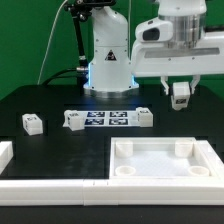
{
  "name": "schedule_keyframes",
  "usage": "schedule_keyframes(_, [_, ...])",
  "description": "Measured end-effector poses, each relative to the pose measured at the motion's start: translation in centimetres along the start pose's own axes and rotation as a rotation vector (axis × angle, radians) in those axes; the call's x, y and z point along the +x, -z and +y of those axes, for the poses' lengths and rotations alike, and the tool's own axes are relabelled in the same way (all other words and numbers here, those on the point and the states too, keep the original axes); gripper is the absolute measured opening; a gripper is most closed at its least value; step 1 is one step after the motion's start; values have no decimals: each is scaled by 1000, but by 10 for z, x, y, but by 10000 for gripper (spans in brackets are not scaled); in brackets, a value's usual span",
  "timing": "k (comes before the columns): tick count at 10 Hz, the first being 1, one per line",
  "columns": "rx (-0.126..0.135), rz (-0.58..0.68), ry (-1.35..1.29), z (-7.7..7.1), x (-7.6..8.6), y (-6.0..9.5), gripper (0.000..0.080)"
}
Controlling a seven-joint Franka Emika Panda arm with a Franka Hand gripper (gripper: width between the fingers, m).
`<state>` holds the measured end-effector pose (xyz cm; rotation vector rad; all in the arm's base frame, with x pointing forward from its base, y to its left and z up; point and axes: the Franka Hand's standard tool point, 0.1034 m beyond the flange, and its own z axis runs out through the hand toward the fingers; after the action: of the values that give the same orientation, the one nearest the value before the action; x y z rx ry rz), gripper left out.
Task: Assemble one leg
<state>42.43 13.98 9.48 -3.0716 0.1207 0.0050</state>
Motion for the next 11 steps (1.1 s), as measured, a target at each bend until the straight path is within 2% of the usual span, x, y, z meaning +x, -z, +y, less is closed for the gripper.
schedule_keyframes(1, [20, 77, -4, -4, 0, -1, 288])
schedule_keyframes(2, [57, 196, -4, -12, -1, 1, 288])
schedule_keyframes(3, [56, 204, 23, -12, -8, -3, 288])
schedule_keyframes(4, [44, 196, 72, -9, -1, -1, 288])
schedule_keyframes(8, [29, 224, 197, -4, 41, 13, 288])
schedule_keyframes(11, [30, 224, 198, -5, 38, 12, 288])
